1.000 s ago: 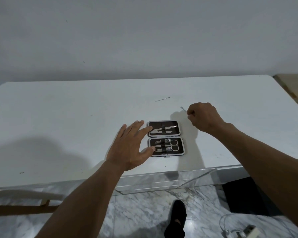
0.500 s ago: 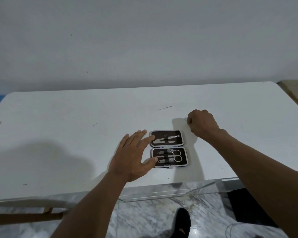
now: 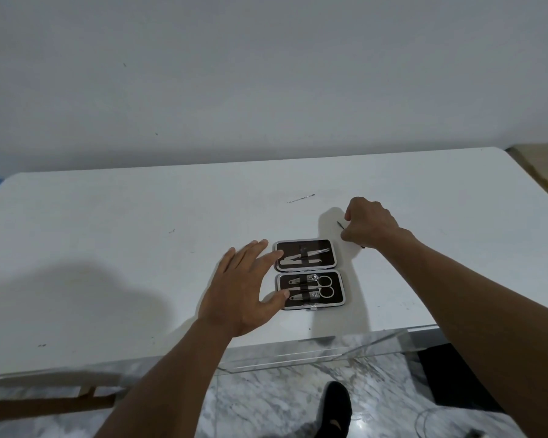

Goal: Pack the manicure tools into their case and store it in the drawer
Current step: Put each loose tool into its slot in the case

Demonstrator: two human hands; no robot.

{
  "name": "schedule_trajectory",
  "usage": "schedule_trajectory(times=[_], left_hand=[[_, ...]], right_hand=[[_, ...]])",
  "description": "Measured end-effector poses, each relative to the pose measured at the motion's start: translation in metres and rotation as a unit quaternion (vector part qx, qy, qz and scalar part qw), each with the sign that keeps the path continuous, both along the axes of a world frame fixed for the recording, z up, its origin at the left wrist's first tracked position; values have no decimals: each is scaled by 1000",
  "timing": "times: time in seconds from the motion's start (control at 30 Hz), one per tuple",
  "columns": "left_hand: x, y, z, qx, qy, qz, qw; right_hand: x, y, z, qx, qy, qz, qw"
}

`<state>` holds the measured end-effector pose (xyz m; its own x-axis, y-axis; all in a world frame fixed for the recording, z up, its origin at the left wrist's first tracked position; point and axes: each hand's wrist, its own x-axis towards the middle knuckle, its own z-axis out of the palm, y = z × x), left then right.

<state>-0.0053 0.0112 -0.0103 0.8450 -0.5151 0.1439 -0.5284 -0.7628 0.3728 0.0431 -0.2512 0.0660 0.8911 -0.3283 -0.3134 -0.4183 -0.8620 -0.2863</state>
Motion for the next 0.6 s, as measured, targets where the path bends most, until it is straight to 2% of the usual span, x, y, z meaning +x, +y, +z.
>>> schedule_trajectory(times=[0.6], left_hand=[[0,1,0,2,-1,0,1000]], right_hand=[[6,-1,-5,-26,-39,-1,999]])
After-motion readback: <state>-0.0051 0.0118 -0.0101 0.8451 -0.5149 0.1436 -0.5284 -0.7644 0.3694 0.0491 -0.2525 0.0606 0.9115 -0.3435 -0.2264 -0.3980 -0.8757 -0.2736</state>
